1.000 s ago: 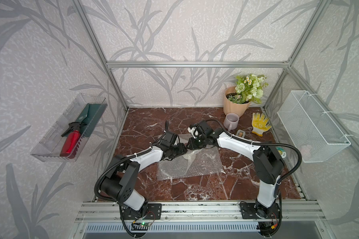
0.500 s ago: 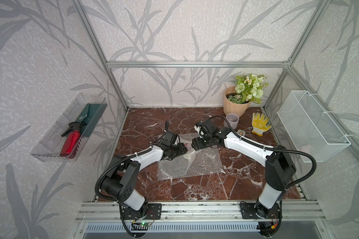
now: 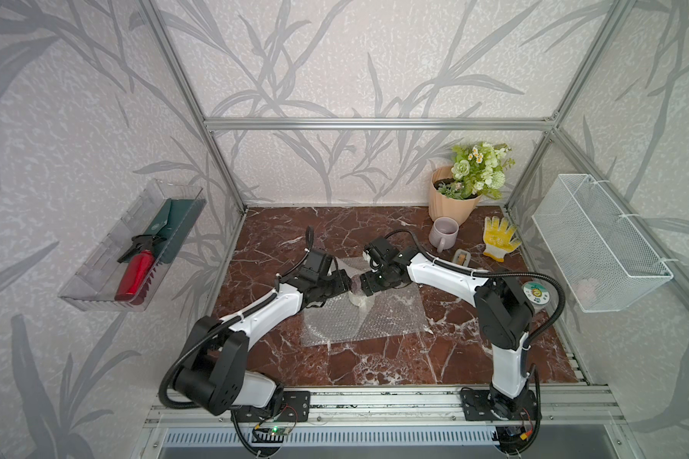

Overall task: Wrap mugs in bubble wrap
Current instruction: Wrap the mug in bubble wrap.

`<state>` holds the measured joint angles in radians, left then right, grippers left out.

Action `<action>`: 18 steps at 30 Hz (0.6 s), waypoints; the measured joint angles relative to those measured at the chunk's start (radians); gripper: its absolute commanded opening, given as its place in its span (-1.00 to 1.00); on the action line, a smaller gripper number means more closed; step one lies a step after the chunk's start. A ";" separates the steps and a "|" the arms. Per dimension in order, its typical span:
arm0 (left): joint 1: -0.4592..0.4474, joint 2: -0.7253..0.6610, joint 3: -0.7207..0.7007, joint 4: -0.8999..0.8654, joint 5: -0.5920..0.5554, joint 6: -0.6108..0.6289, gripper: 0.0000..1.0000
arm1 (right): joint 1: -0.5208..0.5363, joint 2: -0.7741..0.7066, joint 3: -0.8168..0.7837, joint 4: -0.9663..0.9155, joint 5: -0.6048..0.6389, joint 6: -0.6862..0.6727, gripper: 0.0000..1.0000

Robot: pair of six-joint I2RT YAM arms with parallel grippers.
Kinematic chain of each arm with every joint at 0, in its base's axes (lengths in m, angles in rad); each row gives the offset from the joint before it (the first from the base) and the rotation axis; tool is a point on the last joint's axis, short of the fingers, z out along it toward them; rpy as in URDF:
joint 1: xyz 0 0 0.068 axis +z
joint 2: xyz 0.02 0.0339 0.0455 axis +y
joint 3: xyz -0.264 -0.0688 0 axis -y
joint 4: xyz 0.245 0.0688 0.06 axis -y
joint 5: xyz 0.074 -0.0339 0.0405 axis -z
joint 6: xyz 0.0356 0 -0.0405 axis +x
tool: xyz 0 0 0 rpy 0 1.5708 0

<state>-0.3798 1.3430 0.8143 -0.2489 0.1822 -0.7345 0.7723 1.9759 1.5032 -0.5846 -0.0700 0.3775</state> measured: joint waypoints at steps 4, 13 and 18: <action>0.106 -0.098 0.001 -0.091 -0.079 -0.002 0.42 | 0.000 0.000 0.000 0.000 -0.001 0.010 0.47; 0.126 -0.164 -0.100 -0.282 -0.063 -0.010 0.27 | 0.000 0.001 0.000 0.000 -0.001 0.015 0.47; 0.126 -0.168 -0.165 -0.320 -0.031 -0.017 0.29 | 0.000 0.002 0.000 0.000 -0.005 0.015 0.47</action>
<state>-0.2535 1.1751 0.6495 -0.5694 0.1513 -0.7517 0.7723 1.9778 1.5036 -0.5846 -0.0750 0.3927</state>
